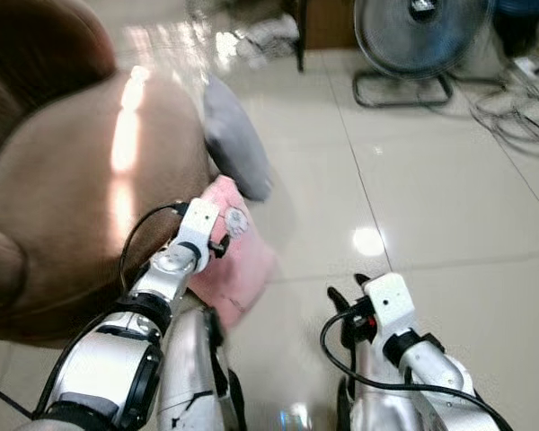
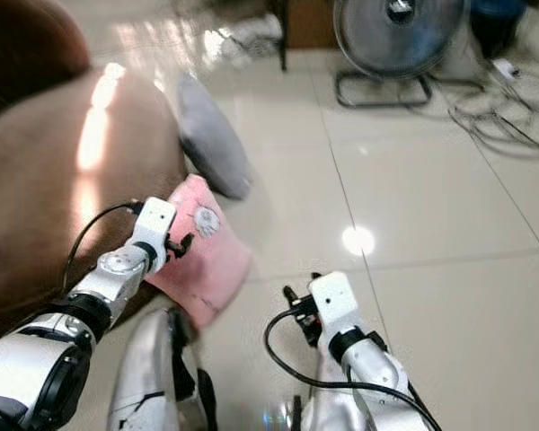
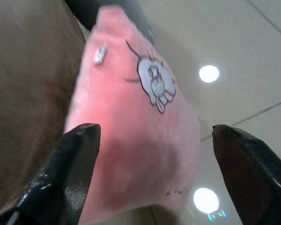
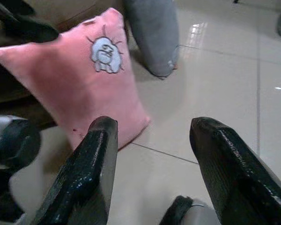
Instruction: Move the pillow to the sofa from floor
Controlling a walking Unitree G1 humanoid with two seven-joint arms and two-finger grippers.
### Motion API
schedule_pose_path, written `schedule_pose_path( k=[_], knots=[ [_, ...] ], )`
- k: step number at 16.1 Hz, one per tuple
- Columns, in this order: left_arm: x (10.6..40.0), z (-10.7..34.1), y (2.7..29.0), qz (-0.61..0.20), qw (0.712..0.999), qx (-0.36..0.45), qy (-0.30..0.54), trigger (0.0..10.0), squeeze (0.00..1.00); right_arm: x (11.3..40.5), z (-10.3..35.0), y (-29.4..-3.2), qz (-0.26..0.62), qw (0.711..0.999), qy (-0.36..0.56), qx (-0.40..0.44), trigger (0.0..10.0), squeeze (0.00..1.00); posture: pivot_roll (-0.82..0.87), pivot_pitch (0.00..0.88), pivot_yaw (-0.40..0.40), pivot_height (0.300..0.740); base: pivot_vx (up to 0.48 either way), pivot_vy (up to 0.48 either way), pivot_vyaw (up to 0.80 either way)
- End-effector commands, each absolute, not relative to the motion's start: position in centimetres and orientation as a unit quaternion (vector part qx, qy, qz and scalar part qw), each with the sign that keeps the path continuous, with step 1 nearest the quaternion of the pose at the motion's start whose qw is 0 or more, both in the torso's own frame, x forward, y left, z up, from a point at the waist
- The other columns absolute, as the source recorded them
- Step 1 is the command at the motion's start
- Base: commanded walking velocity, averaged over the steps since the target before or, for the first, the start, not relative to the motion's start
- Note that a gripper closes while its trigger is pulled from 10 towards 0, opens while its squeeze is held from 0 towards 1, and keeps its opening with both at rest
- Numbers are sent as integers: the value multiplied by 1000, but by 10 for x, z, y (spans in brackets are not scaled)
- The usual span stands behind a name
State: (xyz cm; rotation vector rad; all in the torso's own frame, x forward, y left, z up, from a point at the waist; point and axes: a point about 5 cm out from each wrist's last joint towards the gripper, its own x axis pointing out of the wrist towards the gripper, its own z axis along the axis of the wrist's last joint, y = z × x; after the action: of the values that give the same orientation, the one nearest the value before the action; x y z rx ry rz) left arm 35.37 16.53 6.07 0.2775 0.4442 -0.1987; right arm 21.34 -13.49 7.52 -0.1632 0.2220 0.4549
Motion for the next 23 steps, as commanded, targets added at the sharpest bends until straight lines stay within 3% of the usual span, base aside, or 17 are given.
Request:
schedule_pose_path(
  k=[1, 4, 9, 10, 11, 16, 17, 18, 19, 21, 23],
  knots=[
    [352, 59, 181, -59, 962, 123, 237, 10000, 1000, 205, 92, -120, 277, 955, 80, -75, 10000, 0, -176, 302, 61, 543, 0, 0, 0],
    [353, 62, 190, -37, 970, 56, 232, 10000, 1000, 206, 103, -111, 323, 939, 67, -91, 10000, 0, -201, 334, 32, 543, 0, 0, 0],
    [351, 64, 211, -9, 963, 148, 225, 10000, 1000, 200, 114, -108, 351, 928, 65, -106, 10000, 0, -228, 384, 22, 543, 0, 0, 0],
    [349, 63, 216, -3, 957, 179, 228, 10000, 282, 195, 115, -104, 365, 922, 65, -113, 10000, 0, -241, 392, 22, 543, 0, 0, 0],
    [348, 63, 218, -3, 954, 192, 230, 10000, 0, 193, 115, -101, 371, 919, 66, -115, 10000, 0, -242, 401, 23, 543, 0, 0, 0],
    [341, 52, 217, -25, 934, 254, 249, 10000, 0, 180, 116, -92, 375, 917, 73, -112, 10000, 0, -241, 425, 37, 543, 0, 0, 0],
    [340, 50, 216, -33, 934, 254, 251, 6314, 0, 177, 117, -90, 377, 916, 76, -112, 10000, 0, -240, 426, 43, 543, 0, 0, 0],
    [340, 49, 214, -37, 933, 256, 251, 1020, 0, 173, 115, -89, 384, 913, 83, -113, 10000, 0, -240, 429, 44, 543, 0, 0, 0],
    [339, 49, 214, -40, 932, 258, 252, 0, 0, 170, 113, -89, 395, 907, 95, -115, 10000, 0, -240, 431, 46, 543, 0, 0, 0],
    [341, 50, 211, -44, 936, 243, 249, 0, 0, 164, 99, -95, 400, 892, 137, -162, 10000, 0, -236, 436, 49, 543, 0, 0, 0],
    [342, 51, 210, -42, 938, 243, 245, 0, 0, 166, 101, -99, 377, 904, 129, -156, 10000, 0, -233, 435, 51, 543, 0, 0, 0]
  ],
)
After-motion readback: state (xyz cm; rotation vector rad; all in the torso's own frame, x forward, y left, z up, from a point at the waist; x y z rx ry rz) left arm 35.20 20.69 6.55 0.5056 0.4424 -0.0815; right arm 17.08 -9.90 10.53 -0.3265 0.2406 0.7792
